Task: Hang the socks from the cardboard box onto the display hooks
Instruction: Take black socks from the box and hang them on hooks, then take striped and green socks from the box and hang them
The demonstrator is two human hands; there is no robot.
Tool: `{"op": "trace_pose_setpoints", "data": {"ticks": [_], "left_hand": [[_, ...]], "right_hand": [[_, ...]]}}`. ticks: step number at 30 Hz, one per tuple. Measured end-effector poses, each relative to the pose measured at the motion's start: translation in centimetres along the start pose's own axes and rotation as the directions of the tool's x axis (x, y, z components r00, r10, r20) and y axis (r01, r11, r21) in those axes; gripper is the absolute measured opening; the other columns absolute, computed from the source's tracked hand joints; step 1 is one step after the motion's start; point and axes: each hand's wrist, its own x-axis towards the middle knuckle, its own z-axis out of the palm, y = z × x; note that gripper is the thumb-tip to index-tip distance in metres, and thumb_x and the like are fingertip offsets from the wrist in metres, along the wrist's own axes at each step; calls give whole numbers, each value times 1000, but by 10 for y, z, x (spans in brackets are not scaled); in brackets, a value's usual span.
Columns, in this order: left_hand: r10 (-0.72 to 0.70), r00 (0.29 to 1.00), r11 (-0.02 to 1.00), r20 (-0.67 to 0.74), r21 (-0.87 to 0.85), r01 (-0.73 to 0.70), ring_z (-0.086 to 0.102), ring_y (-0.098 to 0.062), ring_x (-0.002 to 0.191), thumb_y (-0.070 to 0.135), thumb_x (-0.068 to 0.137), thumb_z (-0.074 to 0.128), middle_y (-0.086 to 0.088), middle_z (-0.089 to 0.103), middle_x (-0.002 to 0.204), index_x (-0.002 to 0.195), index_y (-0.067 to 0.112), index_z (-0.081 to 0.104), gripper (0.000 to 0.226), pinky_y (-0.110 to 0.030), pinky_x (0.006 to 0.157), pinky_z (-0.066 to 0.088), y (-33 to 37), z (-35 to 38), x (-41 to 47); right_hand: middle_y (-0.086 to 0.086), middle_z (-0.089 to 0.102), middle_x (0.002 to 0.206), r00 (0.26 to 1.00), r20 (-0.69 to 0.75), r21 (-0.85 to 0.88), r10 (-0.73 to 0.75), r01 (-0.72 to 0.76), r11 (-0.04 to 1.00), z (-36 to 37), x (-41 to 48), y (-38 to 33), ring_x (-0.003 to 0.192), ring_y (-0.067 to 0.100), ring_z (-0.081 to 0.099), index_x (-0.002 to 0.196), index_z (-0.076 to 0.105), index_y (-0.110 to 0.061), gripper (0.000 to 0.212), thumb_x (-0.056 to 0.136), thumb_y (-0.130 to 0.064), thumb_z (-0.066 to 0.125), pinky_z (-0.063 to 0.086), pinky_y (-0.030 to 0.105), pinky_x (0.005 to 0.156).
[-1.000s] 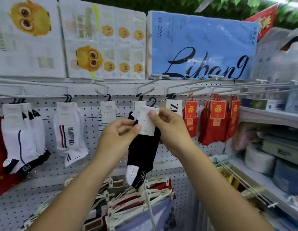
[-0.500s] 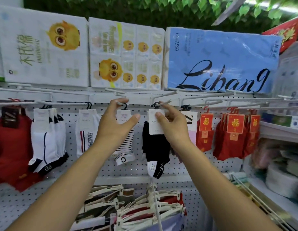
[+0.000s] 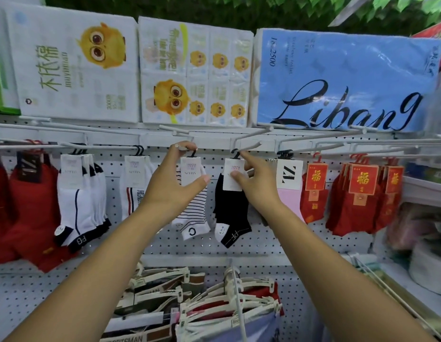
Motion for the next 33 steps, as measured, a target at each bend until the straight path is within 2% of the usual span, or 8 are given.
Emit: {"op": "trace_pose_setpoints", "data": {"ticks": [6,14,17,20,22,25,28,33], "left_hand": [[-39,999,999,-32,-20,38,38,8,138,32,90,76,30,47,144,137,55,42,62,-23,111,30,3,-6,-14],[-153,988,982,19,114,150,39,2,137,38,91,73,21,44,149,144,44,45,60,-28,113,30,-20,-30,-90],[-193,979,967,70,186,177,40,3,132,36,90,74,19,45,146,141,42,49,57,-24,108,33,-31,-48,-136],[-281,957,944,78,200,261,43,18,120,37,89,74,23,48,142,139,42,50,55,-7,96,31,-44,-76,-194],[-351,934,921,73,205,330,40,21,122,35,91,73,24,48,140,139,41,51,53,0,95,29,-52,-99,-238],[-458,888,872,44,216,439,45,13,124,28,92,73,17,51,137,138,33,53,50,1,97,30,-60,-145,-306],[-564,826,799,0,254,545,46,21,116,26,90,76,17,54,133,137,31,54,52,1,94,32,-68,-202,-376],[-684,718,628,-130,395,670,48,1,117,27,85,80,2,57,133,133,17,59,53,-1,101,28,-71,-299,-501]], "right_hand": [[1,50,133,1000,-31,-79,0,-2,997,-3,-25,-3,126,17,48,147,47,-24,60,92,-32,70,43,37,108],[-8,52,140,999,40,2,-2,2,1000,9,-122,-33,130,8,47,141,53,-23,52,93,-40,67,43,36,110],[-12,53,139,990,115,65,80,-88,994,23,-175,-50,127,1,49,140,53,-27,49,94,-39,67,45,32,108],[-14,55,137,964,228,122,137,-168,978,49,-235,-72,124,-2,51,138,54,-28,47,94,-40,66,47,26,105],[-13,56,136,943,298,119,148,-191,974,72,-274,-86,122,-2,52,138,54,-29,48,93,-41,66,47,20,102],[-14,53,137,901,393,106,182,-241,965,110,-326,-109,125,3,50,137,52,-33,45,94,-42,65,47,31,104],[-13,49,139,834,505,60,222,-290,955,149,-382,-134,128,6,48,140,50,-31,50,95,-44,64,45,34,106],[-13,49,127,690,698,20,189,-283,959,203,-488,-175,113,-4,45,134,56,-23,45,93,-32,70,33,6,96]]}}
